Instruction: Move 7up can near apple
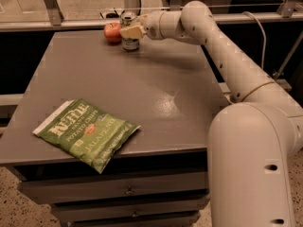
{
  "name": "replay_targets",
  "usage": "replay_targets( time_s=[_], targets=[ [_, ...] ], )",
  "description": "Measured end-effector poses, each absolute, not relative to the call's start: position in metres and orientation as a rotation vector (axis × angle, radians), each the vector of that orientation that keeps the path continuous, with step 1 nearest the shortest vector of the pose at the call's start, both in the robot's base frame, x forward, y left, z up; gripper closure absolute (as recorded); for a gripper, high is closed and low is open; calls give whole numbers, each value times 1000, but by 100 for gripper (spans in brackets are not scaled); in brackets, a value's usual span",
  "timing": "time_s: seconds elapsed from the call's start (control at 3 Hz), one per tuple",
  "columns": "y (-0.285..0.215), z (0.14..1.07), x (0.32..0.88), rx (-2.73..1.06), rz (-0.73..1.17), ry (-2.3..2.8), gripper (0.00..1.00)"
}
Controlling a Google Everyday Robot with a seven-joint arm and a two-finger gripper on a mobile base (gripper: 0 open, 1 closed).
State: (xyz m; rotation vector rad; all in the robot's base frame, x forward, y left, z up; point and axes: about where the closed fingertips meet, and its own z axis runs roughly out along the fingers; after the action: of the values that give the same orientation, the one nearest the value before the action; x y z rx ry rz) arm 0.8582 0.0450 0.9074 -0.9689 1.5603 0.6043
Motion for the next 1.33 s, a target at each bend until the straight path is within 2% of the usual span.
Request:
replay_targets(
  time_s=[1.0,1.33],
  targets=[
    [44,902,858,-953,620,1575,5],
    [37,902,856,-950,614,1572,0]
  ],
)
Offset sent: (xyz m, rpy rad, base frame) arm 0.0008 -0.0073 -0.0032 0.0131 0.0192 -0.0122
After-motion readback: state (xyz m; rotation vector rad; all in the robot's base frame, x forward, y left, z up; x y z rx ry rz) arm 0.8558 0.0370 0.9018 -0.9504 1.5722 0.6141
